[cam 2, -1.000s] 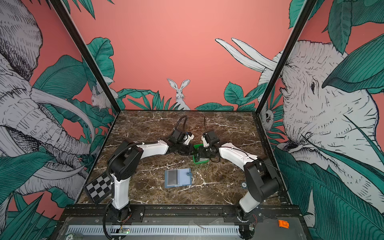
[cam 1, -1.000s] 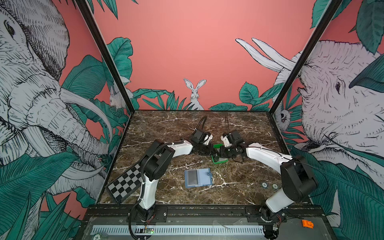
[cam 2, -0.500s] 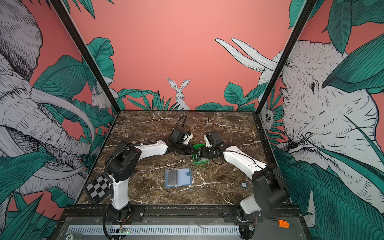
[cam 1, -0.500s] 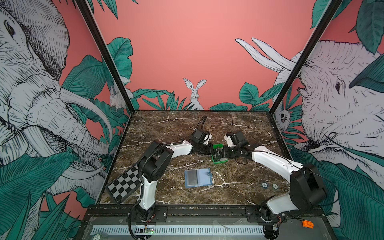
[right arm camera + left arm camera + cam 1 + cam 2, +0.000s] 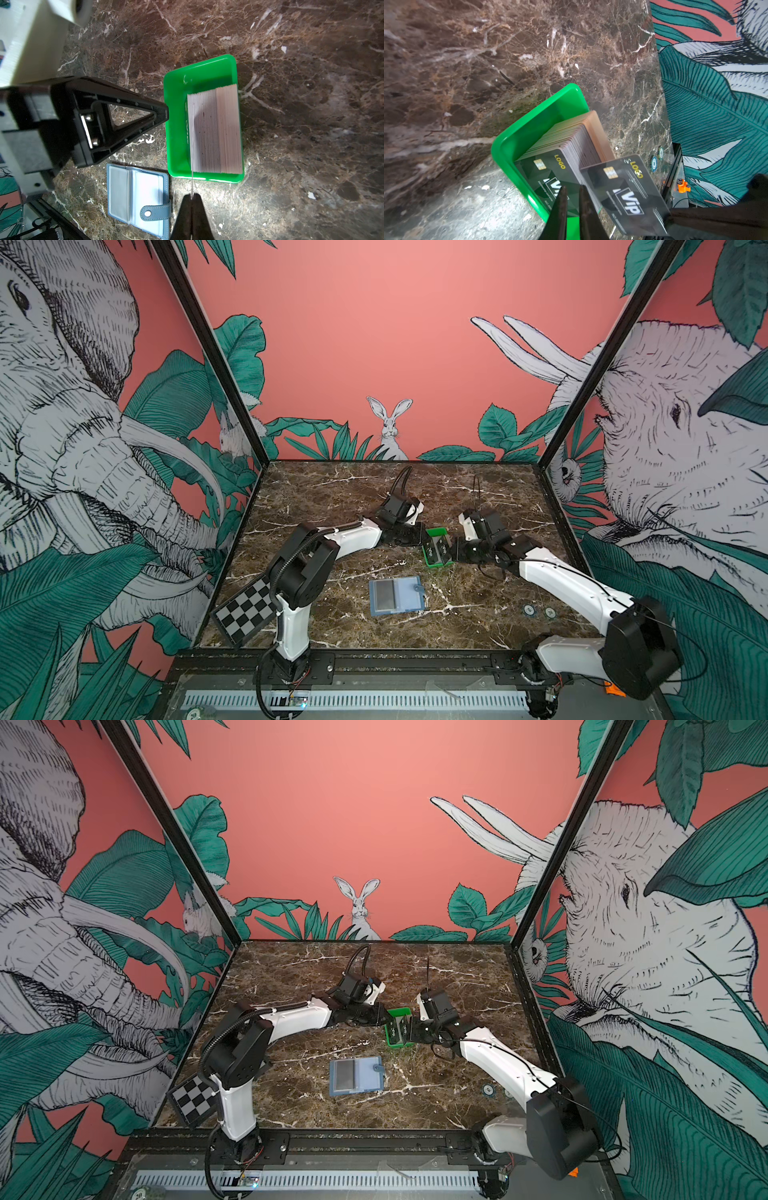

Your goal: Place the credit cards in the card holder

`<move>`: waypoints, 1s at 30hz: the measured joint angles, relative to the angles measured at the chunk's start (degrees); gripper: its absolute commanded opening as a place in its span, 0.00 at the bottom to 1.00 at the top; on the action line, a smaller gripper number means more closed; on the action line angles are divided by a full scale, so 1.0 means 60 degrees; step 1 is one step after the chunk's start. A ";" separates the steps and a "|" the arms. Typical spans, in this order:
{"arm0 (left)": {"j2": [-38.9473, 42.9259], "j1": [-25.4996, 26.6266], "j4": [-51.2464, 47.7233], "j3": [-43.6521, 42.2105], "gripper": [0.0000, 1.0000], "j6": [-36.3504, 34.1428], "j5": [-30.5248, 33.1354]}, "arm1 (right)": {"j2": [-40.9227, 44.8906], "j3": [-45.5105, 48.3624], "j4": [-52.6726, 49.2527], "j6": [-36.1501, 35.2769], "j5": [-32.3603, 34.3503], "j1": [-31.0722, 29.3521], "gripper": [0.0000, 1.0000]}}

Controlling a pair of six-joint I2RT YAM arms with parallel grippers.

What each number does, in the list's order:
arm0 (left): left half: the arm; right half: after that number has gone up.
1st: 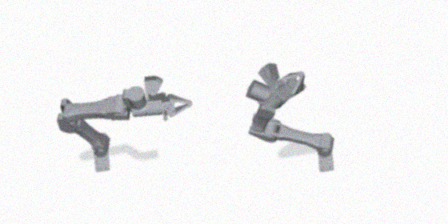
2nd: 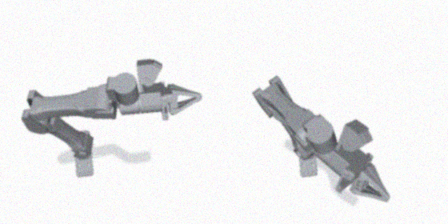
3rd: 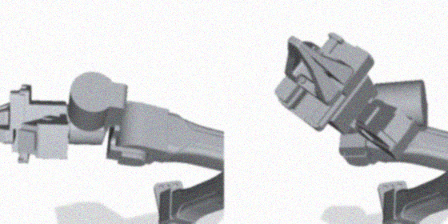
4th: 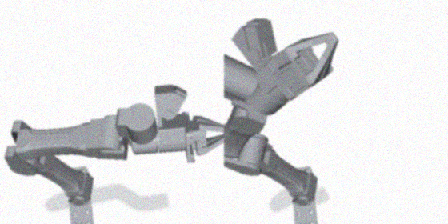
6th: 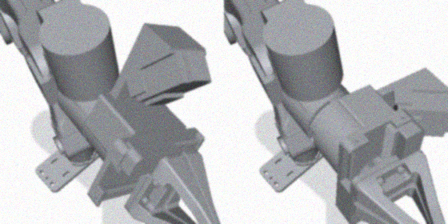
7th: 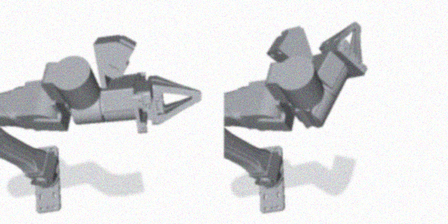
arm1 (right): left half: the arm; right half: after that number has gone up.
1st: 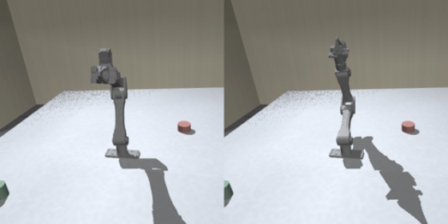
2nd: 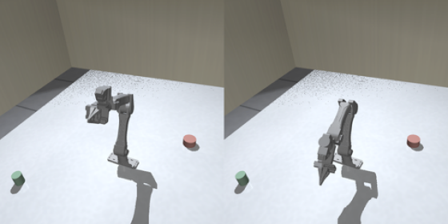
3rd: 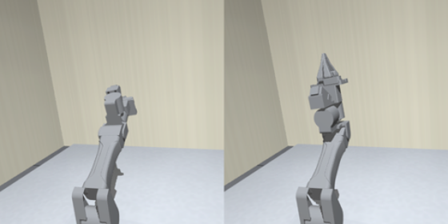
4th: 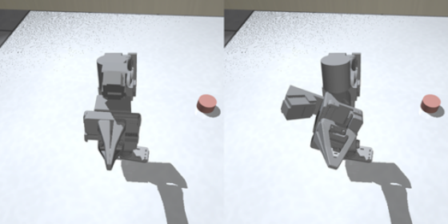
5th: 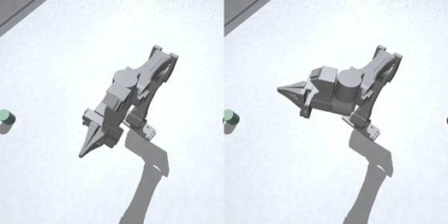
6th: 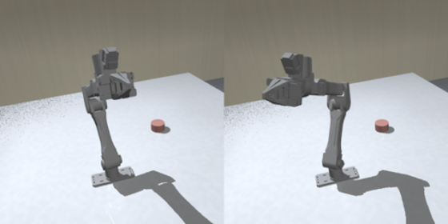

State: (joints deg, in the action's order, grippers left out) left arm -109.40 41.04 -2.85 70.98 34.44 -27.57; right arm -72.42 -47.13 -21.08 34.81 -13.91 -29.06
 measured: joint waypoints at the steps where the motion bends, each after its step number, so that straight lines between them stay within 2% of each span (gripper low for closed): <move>1: 0.0029 0.0000 -0.0007 0.0000 0.15 -0.0022 0.0000 | 0.0098 0.0047 -0.0004 0.0040 0.0004 0.0000 0.00; 6: 0.0328 0.0000 -0.0047 -0.0044 0.15 -0.0149 0.0076 | 0.0510 0.0280 0.0018 0.0226 0.0015 -0.0018 0.00; 11: 0.1293 0.0025 0.0098 -0.0710 0.17 0.0015 0.0208 | 0.0903 0.0561 0.0197 0.0426 0.0040 -0.0047 0.00; 19: 0.3158 0.0681 0.1606 -0.3344 0.20 0.1246 0.0962 | 0.1446 0.1268 0.0787 0.0765 -0.0091 -0.0124 0.00; 25: 0.4156 0.1501 0.2124 -0.4827 0.24 0.2215 0.1832 | 0.2324 0.2106 0.1279 0.1122 -0.0379 -0.0171 0.00; 30: 0.5395 0.1687 0.2430 -0.5781 0.26 0.2772 0.2306 | 0.3133 0.2616 0.1359 0.1377 -0.0481 -0.0248 0.00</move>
State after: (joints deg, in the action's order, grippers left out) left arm -77.03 51.16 11.73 36.29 51.07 -13.74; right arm -53.63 -31.44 -12.93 43.07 -16.80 -30.55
